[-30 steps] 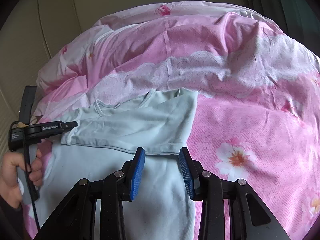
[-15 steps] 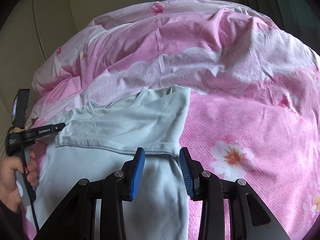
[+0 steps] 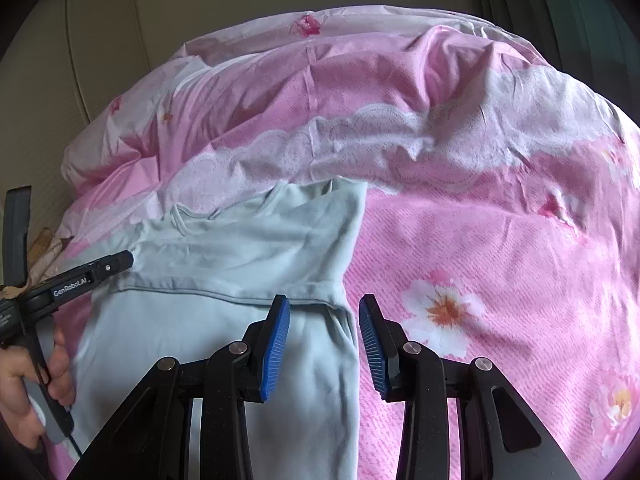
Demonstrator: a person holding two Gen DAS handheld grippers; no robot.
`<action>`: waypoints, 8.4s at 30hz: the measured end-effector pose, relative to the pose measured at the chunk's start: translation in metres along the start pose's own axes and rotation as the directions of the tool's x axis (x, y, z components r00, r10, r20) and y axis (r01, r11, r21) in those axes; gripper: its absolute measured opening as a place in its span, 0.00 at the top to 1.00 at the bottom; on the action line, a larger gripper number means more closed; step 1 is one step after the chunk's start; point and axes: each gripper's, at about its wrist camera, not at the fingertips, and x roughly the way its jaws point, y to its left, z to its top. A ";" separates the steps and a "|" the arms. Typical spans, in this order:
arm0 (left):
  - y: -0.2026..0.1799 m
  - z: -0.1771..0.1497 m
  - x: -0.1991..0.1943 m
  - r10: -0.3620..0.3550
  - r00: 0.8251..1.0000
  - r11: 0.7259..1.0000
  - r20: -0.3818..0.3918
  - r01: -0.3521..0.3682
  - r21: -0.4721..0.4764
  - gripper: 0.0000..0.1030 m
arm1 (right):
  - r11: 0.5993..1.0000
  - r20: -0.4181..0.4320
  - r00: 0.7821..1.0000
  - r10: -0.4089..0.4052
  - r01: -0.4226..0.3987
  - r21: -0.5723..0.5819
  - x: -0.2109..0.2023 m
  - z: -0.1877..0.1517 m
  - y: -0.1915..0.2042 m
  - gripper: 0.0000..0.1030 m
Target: Fold small clothes
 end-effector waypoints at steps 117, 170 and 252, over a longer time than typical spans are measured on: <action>0.058 -0.015 -0.147 0.100 0.979 0.985 0.176 -0.072 -0.158 0.37 | 0.974 0.136 0.964 0.227 -0.226 -0.026 0.001 0.106 0.094 0.90; 0.018 -0.062 -0.072 0.117 0.992 0.993 0.040 -0.116 -0.033 0.37 | 1.000 -0.009 1.000 -0.009 0.009 -0.007 0.023 0.027 -0.002 0.83; 0.053 -0.203 -0.143 0.074 0.996 0.980 0.051 -0.064 -0.190 0.92 | 0.977 -0.023 1.000 0.010 -0.005 0.211 -0.097 -0.151 -0.019 0.93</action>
